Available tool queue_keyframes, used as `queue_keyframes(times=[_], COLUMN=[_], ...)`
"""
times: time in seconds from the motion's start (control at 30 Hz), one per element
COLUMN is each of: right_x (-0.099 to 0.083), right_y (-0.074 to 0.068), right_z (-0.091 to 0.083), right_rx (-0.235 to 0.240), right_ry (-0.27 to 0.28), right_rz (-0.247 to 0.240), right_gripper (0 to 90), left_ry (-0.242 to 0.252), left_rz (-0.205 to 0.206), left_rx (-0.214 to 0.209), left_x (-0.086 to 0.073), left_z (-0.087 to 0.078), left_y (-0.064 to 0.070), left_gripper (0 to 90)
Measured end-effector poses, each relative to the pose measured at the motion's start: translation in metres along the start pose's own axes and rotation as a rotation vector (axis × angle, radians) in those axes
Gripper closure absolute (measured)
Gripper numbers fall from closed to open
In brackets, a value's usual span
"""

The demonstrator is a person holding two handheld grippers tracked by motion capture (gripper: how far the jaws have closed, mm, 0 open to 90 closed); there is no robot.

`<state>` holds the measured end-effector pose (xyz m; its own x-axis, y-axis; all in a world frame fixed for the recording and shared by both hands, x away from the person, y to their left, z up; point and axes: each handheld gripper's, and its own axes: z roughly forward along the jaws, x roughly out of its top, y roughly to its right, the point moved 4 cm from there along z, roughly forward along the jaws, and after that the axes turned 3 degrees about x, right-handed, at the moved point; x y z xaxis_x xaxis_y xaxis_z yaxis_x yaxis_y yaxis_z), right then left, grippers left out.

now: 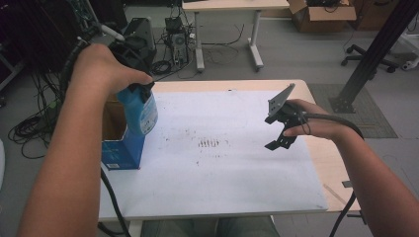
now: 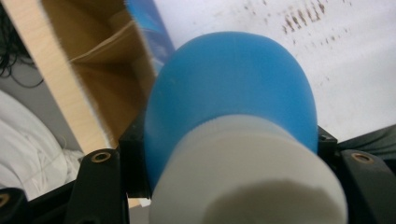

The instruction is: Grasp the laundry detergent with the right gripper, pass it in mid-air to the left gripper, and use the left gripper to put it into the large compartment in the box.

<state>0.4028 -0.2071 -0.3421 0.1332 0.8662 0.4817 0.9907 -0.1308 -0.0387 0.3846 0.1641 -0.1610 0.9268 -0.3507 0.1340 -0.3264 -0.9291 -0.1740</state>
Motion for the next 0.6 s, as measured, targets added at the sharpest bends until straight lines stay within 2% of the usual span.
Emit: queue_keyframes(times=[0.2, 0.4, 0.6], right_x=[0.003, 0.006, 0.006], right_y=[0.002, 0.004, 0.006], right_z=[0.003, 0.003, 0.003], right_rx=[0.013, 0.018, 0.028], right_ry=[-0.006, -0.019, -0.028], right_rz=[-0.002, -0.004, 0.007], right_gripper=[3.3, 3.3, 3.4], left_ry=[-0.019, -0.046, -0.056], left_rz=[-0.094, -0.189, -0.253], left_rx=[0.007, -0.002, -0.014], left_x=[-0.002, -0.003, -0.006], left_z=[-0.017, -0.026, -0.034], left_y=[-0.021, -0.040, -0.059], left_gripper=[38.1, 38.1, 38.1])
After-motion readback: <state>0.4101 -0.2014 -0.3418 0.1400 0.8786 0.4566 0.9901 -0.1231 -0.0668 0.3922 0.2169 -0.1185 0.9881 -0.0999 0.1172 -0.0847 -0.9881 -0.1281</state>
